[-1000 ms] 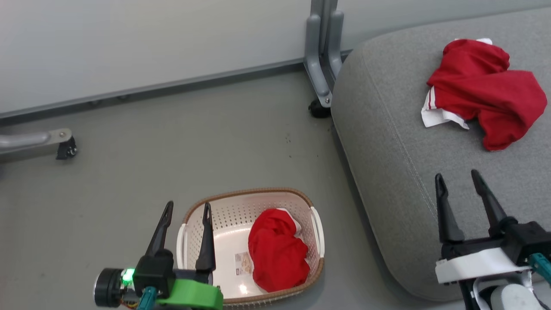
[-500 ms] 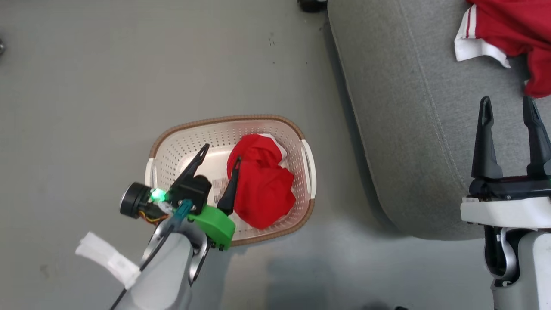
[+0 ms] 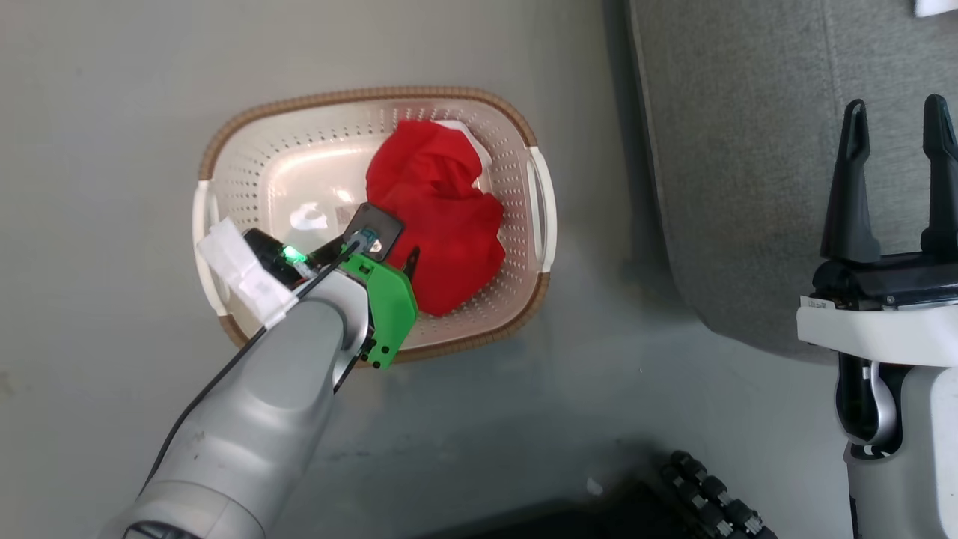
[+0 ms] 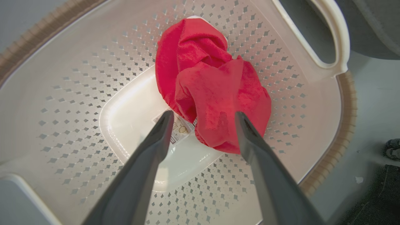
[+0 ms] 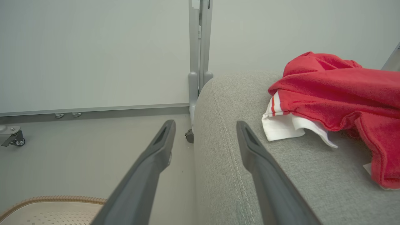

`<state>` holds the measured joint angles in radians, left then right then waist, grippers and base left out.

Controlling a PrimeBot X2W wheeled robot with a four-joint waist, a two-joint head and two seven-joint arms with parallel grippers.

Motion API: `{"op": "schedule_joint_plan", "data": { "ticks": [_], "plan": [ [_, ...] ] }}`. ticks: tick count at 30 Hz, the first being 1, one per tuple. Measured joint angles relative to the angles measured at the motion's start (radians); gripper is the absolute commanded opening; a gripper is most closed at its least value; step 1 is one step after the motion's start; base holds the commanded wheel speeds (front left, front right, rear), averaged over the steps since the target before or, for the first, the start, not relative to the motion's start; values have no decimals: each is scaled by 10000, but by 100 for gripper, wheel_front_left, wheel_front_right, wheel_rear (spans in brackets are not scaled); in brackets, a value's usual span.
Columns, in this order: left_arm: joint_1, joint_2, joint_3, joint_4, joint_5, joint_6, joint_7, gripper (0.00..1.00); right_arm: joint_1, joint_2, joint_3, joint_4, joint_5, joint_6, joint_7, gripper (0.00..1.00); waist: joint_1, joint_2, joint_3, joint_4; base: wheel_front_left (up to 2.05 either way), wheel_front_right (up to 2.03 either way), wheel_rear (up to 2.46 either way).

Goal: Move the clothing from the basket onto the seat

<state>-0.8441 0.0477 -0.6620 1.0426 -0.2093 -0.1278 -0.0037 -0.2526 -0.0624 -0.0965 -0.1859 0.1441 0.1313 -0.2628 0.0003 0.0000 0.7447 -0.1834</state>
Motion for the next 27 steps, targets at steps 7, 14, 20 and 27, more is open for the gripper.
{"op": "schedule_joint_plan", "data": {
  "ticks": [7, 14, 20, 27],
  "plan": [
    [-774, 274, -1632, 328, -1609, -10, 738, 100, -152, 86, 56, -42, 173, 0, 0, 100, -1, 0, 900, -273, 0, 0, 0],
    [-1479, 750, -2585, 533, -2408, -10, 771, 100, -231, 105, 151, -148, 203, 2, 0, 100, -1, 0, 1455, -598, 0, 0, 0],
    [-1807, 911, -3346, 474, -3055, -12, 639, 100, -369, 115, 290, -151, 199, 2, 0, 100, -1, 0, 1814, -793, 0, 0, 0],
    [-2296, 1043, -4169, 531, -3488, -12, 92, 75, -550, 117, 366, -155, 217, 2, 0, 100, -2, 0, 2088, -987, 0, 0, 0]
  ]
}}
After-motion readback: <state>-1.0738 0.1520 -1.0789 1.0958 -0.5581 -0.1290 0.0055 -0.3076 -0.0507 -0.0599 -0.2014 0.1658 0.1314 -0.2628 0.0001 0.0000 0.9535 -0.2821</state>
